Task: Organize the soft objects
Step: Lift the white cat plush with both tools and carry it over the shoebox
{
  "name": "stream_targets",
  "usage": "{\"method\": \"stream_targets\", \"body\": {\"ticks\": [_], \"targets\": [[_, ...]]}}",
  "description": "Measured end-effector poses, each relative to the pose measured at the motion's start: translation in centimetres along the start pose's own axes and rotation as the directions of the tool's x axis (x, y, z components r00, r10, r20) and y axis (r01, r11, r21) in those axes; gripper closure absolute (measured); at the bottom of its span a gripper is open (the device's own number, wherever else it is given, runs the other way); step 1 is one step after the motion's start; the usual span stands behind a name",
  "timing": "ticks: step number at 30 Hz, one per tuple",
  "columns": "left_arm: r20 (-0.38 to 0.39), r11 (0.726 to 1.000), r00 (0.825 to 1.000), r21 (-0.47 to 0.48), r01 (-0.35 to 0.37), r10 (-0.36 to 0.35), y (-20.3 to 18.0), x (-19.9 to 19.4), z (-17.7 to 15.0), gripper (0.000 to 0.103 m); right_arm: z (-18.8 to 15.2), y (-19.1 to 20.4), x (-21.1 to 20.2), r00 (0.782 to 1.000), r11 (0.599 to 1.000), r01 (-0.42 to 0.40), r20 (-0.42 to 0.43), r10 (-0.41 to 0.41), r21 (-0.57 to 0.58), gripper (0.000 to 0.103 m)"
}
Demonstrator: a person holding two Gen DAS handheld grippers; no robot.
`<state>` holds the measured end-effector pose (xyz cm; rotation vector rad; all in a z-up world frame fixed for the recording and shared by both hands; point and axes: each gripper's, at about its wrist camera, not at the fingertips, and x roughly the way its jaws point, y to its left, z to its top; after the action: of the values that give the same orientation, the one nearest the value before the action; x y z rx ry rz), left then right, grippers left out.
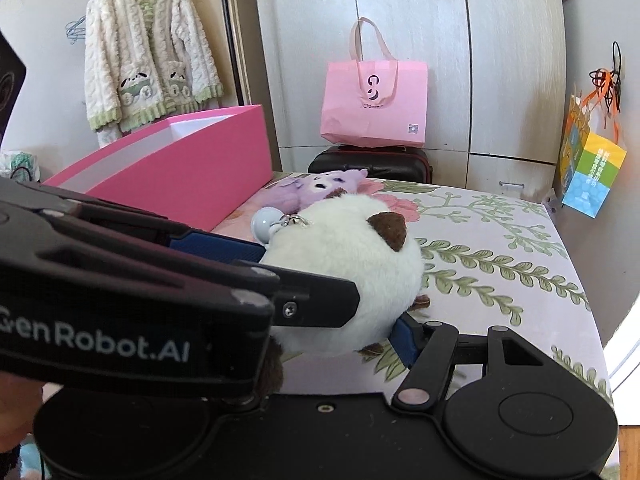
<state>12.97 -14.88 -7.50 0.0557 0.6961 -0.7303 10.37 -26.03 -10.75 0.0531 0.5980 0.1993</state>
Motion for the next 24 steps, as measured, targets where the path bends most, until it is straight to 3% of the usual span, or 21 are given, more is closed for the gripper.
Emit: {"method": "stream_targets", "body": {"ticks": [10, 18, 24], "targets": [[-0.004, 0.998, 0.999, 0.05, 0.043, -0.043, -1.0, -6.0, -0.4, 0.052, 0.6, 3.2, -4.7, 1.0, 1.0, 0.0, -0.016, 0.0, -0.015, 0.034], [0.015, 0.996, 0.997, 0.051, 0.079, -0.08, 0.1, -11.8, 1.2, 0.052, 3.1, 6.7, -8.6, 1.0, 0.992, -0.011, 0.015, 0.013, -0.126, 0.034], [0.093, 0.997, 0.995, 0.068, 0.02, -0.026, 1.5, -15.6, 2.6, 0.052, 5.9, 9.2, -9.9, 0.995, 0.981, -0.049, 0.078, 0.065, -0.188, 0.033]]}}
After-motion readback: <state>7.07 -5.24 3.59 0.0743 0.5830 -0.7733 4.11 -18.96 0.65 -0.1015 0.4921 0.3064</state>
